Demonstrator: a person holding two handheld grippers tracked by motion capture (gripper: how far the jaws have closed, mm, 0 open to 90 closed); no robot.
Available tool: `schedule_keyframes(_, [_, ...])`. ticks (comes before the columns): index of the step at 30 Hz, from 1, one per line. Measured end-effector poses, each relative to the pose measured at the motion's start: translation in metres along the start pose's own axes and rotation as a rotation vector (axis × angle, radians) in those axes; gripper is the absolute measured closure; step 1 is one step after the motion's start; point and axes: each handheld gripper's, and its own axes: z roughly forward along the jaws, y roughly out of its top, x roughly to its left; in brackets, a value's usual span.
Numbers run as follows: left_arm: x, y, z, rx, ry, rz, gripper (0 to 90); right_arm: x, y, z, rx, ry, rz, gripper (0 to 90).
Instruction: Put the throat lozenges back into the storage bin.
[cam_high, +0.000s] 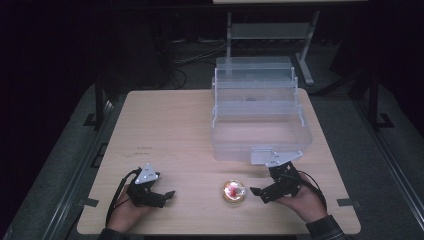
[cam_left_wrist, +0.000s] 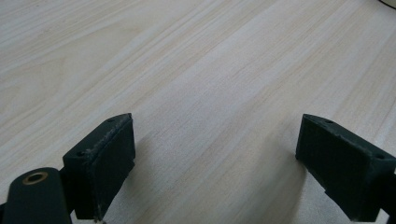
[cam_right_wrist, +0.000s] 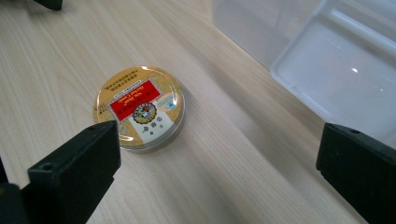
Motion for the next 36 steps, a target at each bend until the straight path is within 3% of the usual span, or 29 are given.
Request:
schedule_keyframes(15, [0.0, 0.0, 0.0, 0.0, 0.0, 0.0, 11.0, 0.012, 0.012, 0.012, 0.006, 0.052, -0.026, 0.0])
schedule_keyframes(36, [0.0, 0.0, 0.0, 0.001, 0.0, 0.0, 11.0, 0.029, 0.023, 0.035, 0.05, 0.074, -0.094, 1.1])
